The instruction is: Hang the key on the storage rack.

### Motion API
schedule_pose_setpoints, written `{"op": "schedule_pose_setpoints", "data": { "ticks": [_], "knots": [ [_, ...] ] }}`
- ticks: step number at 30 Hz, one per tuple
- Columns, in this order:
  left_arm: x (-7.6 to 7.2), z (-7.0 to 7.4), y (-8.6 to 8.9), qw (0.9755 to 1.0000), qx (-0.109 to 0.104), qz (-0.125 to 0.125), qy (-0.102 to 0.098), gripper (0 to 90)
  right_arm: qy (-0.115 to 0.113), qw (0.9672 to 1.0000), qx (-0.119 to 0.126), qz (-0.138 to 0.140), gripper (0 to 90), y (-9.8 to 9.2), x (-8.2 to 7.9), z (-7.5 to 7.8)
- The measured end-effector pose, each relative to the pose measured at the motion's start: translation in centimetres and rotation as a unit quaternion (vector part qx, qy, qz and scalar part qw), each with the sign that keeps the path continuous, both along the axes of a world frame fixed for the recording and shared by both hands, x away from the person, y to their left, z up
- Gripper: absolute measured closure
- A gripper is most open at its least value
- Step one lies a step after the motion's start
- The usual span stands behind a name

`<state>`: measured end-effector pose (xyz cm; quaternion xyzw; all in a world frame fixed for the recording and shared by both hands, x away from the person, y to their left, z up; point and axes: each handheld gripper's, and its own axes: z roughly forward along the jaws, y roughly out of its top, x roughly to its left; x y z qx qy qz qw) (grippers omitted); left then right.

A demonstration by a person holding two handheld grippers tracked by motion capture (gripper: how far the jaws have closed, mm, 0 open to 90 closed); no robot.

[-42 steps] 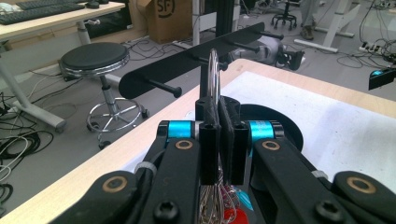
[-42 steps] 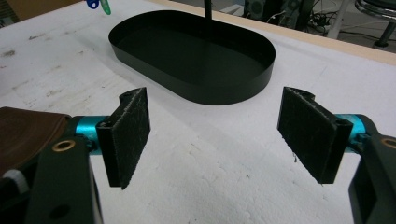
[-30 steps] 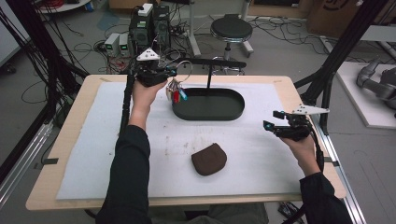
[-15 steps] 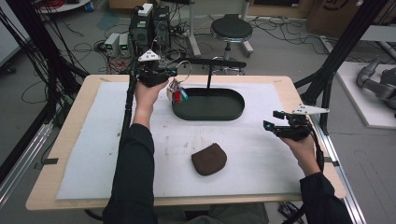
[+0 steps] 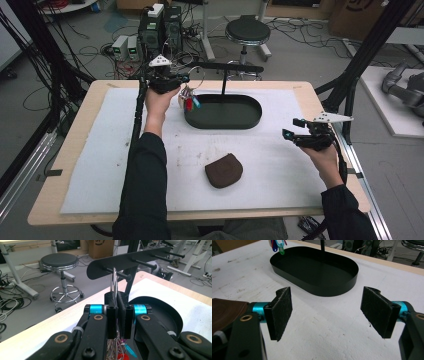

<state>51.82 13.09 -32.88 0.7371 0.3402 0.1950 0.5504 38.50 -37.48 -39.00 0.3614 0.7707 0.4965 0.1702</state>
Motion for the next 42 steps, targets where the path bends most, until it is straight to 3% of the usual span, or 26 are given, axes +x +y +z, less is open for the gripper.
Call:
{"op": "schedule_pose_setpoints", "data": {
  "ticks": [6,11,13,18,22,28,31,34,39,42],
  "knots": [
    [-0.1,0.0,0.2,1.0000,-0.007,0.006,-0.001,83.5,0.000,1.0000,-0.001,-0.001,26.0,-0.1,0.0,0.0],
    [-0.6,0.2,0.7,0.9997,-0.008,0.024,-0.003,70.6,0.001,1.0000,-0.001,-0.001,26.0,-0.1,0.0,0.0],
    [-1.0,0.2,1.0,0.9994,-0.010,0.034,-0.001,61.5,0.000,1.0000,-0.001,-0.001,25.9,0.0,0.0,0.0],
    [-2.5,0.2,1.8,0.9988,0.011,0.047,-0.009,46.1,0.000,1.0000,-0.003,-0.001,26.0,0.0,-0.1,0.0],
    [-4.6,0.3,2.7,0.9988,0.003,0.044,-0.021,39.6,0.000,1.0000,-0.004,0.000,25.9,0.1,-0.1,0.0],
    [-8.9,0.2,3.2,0.9985,0.030,0.019,-0.043,32.9,0.003,1.0000,-0.005,0.001,25.9,0.1,-0.1,0.0],
    [-11.2,0.1,3.5,0.9984,0.023,-0.002,-0.052,31.7,0.002,1.0000,-0.007,0.002,25.9,0.2,-0.1,0.0],
    [-13.3,-0.1,3.8,0.9976,0.029,-0.015,-0.061,31.7,0.002,1.0000,-0.007,0.001,25.9,0.4,0.0,0.0],
    [-15.8,-0.8,4.8,0.9963,0.036,-0.029,-0.072,30.3,0.003,0.9999,-0.011,0.004,25.9,0.5,0.0,-0.1],
    [-16.7,-1.8,5.6,0.9966,0.036,-0.030,-0.067,29.8,0.002,0.9999,-0.011,0.007,25.9,0.6,0.0,-0.1]
  ]
}}
